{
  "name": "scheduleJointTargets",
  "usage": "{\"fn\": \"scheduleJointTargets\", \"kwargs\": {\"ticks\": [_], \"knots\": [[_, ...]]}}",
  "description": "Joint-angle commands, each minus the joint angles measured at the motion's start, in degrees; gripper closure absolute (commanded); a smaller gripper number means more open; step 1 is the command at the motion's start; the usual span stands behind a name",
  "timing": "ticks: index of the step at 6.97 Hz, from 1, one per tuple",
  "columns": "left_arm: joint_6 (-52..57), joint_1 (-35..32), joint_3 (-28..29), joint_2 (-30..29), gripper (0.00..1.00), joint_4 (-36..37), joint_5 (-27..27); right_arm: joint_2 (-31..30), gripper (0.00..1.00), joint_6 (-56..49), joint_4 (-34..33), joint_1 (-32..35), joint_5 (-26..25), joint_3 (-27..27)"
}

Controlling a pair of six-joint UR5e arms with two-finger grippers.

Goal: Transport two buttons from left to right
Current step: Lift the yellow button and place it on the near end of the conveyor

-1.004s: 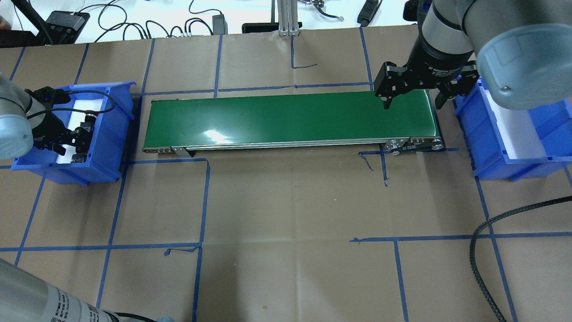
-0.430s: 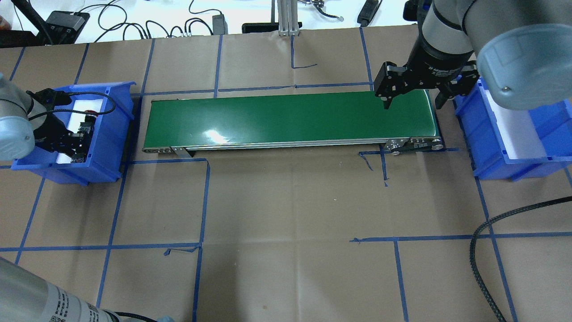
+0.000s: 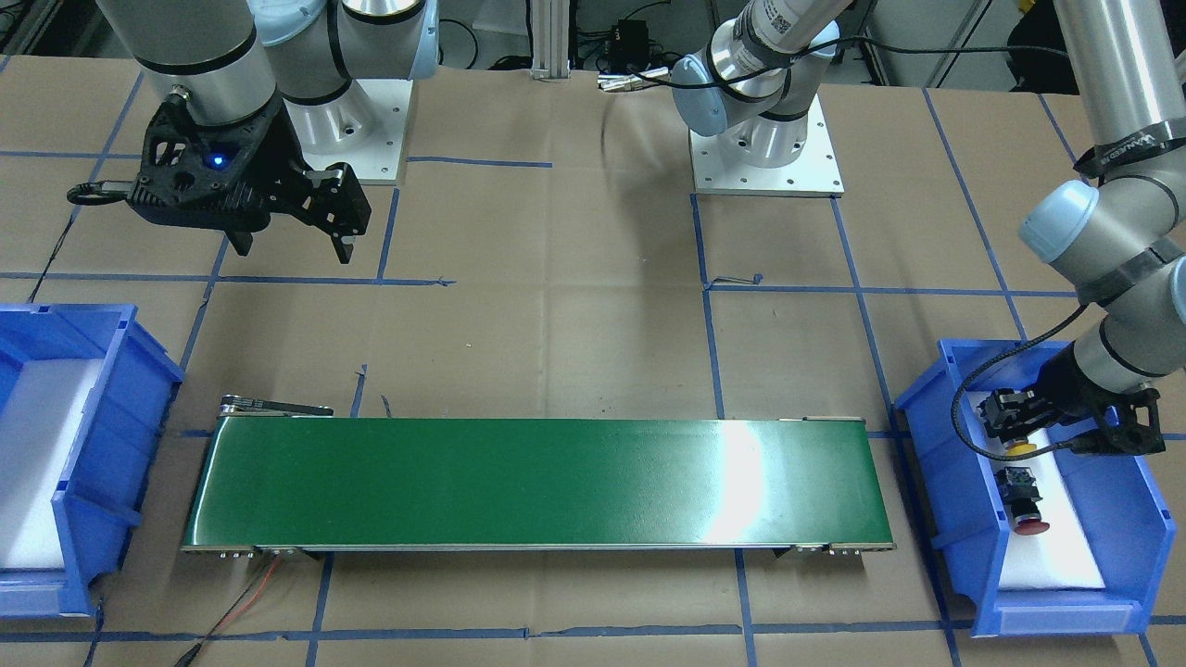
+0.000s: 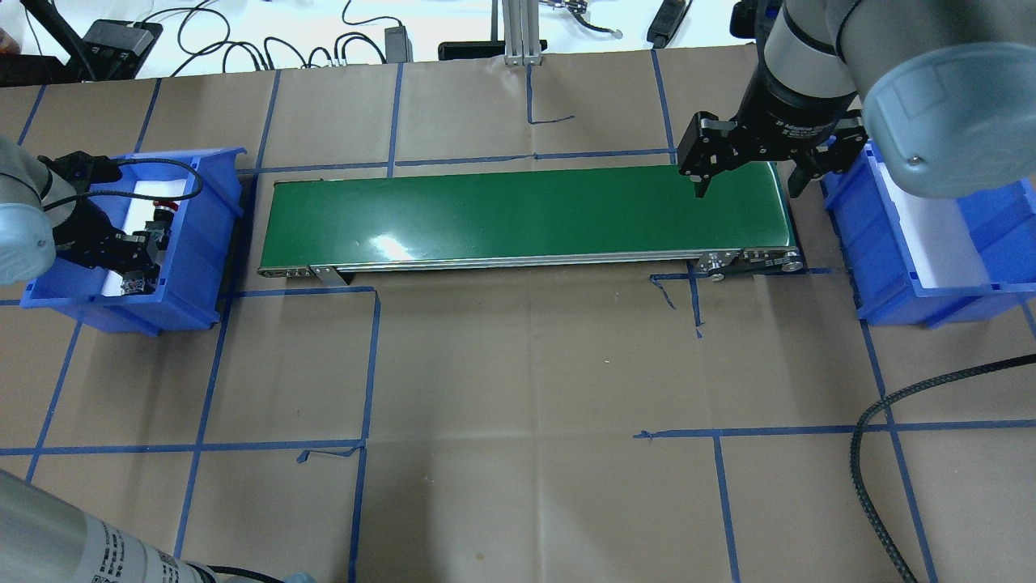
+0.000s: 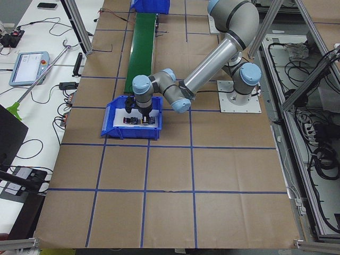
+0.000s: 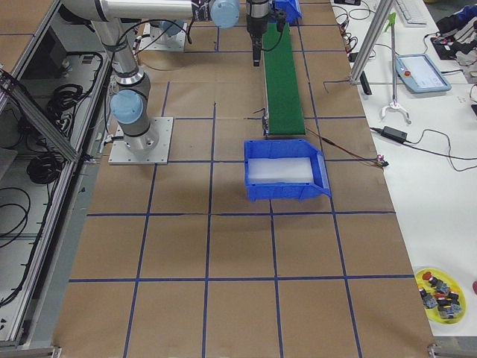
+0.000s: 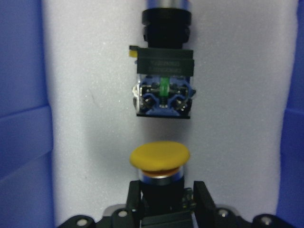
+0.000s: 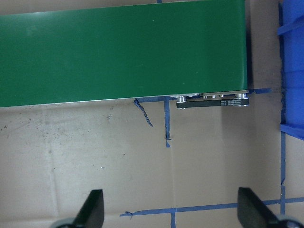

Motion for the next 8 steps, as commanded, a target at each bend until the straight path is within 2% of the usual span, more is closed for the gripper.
{"fn": "scheduleJointTargets", "kwargs": {"ticks": [1, 3, 4, 8], "knots": [[0.49, -0.08, 5.10, 1.50, 0.90, -5.81, 0.01, 0.02, 0.00, 0.00, 0.03, -0.06, 0.08, -0.03], [0.85, -0.42, 14.67, 4.40, 0.90, -20.91, 0.10, -0.07, 0.00, 0.00, 0.03, 0.03, 0.08, -0.03], [1.63, -1.21, 17.24, 3.97, 0.90, -24.02, 0.01, -0.07, 0.00, -0.09, -0.05, 0.03, 0.08, -0.03], [-4.40, -14.89, 16.75, 4.06, 0.90, -24.32, -0.69, 0.02, 0.00, 0.00, -0.05, 0.03, 0.08, -0.03]]}}
